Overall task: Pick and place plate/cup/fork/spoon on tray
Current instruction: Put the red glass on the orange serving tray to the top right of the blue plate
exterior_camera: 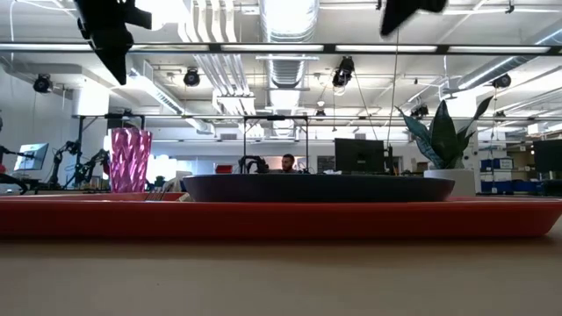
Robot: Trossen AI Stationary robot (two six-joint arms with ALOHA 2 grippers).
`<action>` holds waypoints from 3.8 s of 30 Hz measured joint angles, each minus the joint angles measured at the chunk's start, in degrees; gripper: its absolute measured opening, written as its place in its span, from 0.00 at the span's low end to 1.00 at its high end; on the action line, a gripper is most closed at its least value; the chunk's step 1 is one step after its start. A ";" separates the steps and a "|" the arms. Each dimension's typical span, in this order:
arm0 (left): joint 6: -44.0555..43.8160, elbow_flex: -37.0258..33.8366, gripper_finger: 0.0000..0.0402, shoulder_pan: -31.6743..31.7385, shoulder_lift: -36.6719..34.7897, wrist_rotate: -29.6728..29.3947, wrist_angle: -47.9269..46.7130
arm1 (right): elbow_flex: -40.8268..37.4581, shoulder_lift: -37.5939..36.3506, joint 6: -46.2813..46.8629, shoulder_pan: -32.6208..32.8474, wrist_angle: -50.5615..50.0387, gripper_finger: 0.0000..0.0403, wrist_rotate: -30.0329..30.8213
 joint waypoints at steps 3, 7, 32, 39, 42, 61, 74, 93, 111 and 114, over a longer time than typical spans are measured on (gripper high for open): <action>1.14 -0.11 0.51 2.01 -0.26 0.33 0.13 | -4.00 0.38 3.94 0.00 -0.04 0.02 -0.46; 2.56 -0.39 0.51 5.05 0.43 2.87 0.25 | -7.18 0.34 6.97 0.00 1.52 0.02 -1.11; 11.49 -0.04 0.51 16.69 17.04 4.96 4.07 | -7.39 -1.36 4.53 0.00 7.66 0.02 -0.91; 14.27 -0.21 0.51 20.91 16.83 9.59 6.62 | -7.39 -1.41 4.53 0.00 8.00 0.02 -0.89; 16.31 -0.26 0.51 22.00 16.83 9.81 8.41 | -7.39 -1.41 4.56 0.00 8.12 0.02 -0.89; 20.59 -0.89 0.51 27.75 21.97 15.28 10.05 | -7.39 -1.74 4.18 0.00 9.53 0.02 -0.83; 22.44 -0.83 0.31 27.77 26.56 15.08 9.49 | -7.39 -1.74 4.03 -0.02 9.53 0.02 0.20; 23.35 5.93 0.00 25.69 22.76 23.24 14.31 | -6.28 -2.40 2.53 -0.02 9.51 0.02 1.44; 22.88 33.34 0.00 12.82 45.81 37.11 6.95 | -6.26 -2.72 1.63 0.00 9.31 0.02 2.17; 24.11 36.38 0.00 11.28 49.70 37.38 3.89 | -6.26 -2.78 1.45 0.22 9.01 0.02 2.19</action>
